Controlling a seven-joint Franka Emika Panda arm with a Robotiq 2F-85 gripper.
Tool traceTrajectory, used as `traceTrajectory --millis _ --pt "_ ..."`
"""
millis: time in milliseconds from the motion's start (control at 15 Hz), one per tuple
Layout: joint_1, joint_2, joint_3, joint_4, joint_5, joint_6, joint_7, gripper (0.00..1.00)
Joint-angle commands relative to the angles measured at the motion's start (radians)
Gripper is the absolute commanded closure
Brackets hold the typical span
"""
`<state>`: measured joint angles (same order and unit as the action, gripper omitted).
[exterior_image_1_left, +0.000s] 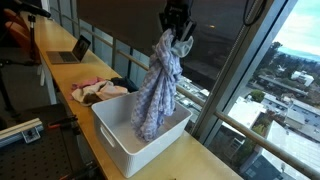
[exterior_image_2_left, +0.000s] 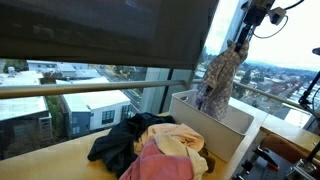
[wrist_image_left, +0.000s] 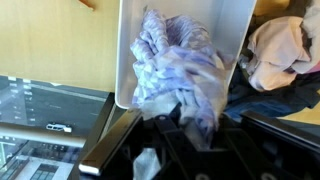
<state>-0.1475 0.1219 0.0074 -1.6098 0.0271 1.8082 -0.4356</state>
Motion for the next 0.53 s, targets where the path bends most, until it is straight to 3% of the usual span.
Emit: traceTrajectory --millis 0,400,467 --pt "0.042 -0.123 -0.009 -0.205 -0.009 0.081 -0.006 0.96" --pt "0.068 -0.154 -0.023 -0.327 -0.027 0.127 -0.008 0.96" --pt "0.070 -0.156 -0.022 -0.337 -0.032 0.132 -0.002 0.60"
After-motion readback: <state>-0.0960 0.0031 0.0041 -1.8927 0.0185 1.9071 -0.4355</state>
